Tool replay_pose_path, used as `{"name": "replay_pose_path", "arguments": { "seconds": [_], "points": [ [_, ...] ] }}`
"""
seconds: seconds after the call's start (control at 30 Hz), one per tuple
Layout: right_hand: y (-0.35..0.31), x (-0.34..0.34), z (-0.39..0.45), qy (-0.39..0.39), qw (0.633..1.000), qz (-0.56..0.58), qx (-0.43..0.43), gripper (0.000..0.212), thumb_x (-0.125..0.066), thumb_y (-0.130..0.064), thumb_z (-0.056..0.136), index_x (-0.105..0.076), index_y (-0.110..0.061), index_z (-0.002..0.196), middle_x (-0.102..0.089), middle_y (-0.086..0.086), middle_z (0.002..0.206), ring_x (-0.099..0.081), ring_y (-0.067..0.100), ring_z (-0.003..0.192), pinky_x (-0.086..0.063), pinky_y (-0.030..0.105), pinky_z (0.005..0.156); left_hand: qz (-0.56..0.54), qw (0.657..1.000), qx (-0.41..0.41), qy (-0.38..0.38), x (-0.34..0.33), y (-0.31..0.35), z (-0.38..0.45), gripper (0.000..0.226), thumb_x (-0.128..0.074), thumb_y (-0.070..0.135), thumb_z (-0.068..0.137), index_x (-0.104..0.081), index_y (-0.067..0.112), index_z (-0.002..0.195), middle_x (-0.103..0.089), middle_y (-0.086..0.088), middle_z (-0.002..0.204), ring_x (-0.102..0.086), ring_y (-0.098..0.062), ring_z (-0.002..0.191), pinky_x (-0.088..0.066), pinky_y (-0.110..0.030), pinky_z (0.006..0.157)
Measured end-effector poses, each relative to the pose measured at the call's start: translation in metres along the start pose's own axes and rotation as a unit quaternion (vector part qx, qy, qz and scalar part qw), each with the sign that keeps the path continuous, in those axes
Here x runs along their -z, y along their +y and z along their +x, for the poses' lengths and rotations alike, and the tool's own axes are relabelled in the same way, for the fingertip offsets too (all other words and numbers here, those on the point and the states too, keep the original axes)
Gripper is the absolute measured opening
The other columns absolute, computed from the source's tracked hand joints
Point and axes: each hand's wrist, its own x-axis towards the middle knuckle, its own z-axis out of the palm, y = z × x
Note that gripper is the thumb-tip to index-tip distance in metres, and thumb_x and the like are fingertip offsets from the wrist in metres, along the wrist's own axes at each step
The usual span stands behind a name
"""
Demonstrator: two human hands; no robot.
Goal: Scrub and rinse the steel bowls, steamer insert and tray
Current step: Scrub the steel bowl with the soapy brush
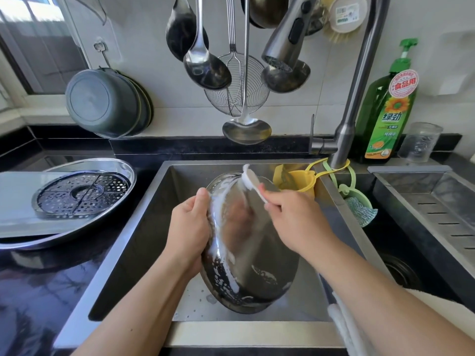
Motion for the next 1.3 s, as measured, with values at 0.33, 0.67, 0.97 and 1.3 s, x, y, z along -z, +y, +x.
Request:
{"name": "replay_pose_path", "arguments": {
  "seconds": [0.33,0.67,0.97,1.3],
  "points": [
    [0.007,0.003,0.0,-0.015,1.0,0.017,-0.015,0.044,-0.058,-0.022,0.101,-0.054,-0.044,0.139,-0.064,-0.002,0.08,-0.053,0.018,0.069,-0.042,0.032,0.06,-0.011,1.0,0.01,0.003,0.001,0.005,0.001,0.051,-0.047,0.037,0.11,-0.071,-0.006,0.097,-0.076,-0.023,0.092,-0.068,-0.029,0.08,-0.058,-0.042,0.081],
    [0.005,-0.001,-0.005,-0.052,0.998,0.032,-0.011,0.043,-0.058,-0.023,0.101,-0.057,-0.044,0.138,-0.067,0.0,0.079,-0.05,0.019,0.067,-0.04,0.032,0.059,-0.005,1.0,0.021,0.017,0.001,0.006,-0.001,0.052,-0.049,0.038,0.11,-0.068,-0.008,0.093,-0.072,-0.024,0.084,-0.065,-0.028,0.078,-0.056,-0.044,0.081],
    [0.0,0.001,-0.004,-0.056,0.997,0.05,-0.008,0.042,-0.059,-0.023,0.1,-0.056,-0.046,0.136,-0.048,-0.005,0.058,-0.036,0.008,0.049,-0.031,0.02,0.047,-0.034,0.998,0.044,0.035,0.004,0.01,-0.001,0.054,-0.051,0.038,0.109,-0.063,-0.015,0.112,-0.071,-0.025,0.096,-0.064,-0.029,0.084,-0.058,-0.048,0.089],
    [-0.007,-0.004,-0.012,-0.113,0.991,0.073,-0.009,0.039,-0.06,-0.026,0.1,-0.06,-0.049,0.131,-0.057,-0.007,0.061,-0.043,0.009,0.051,-0.034,0.025,0.05,-0.013,0.998,0.047,0.051,0.009,0.005,0.006,0.054,-0.051,0.042,0.108,-0.067,-0.01,0.104,-0.067,-0.015,0.087,-0.062,-0.028,0.079,-0.057,-0.044,0.081]
  ]
}}
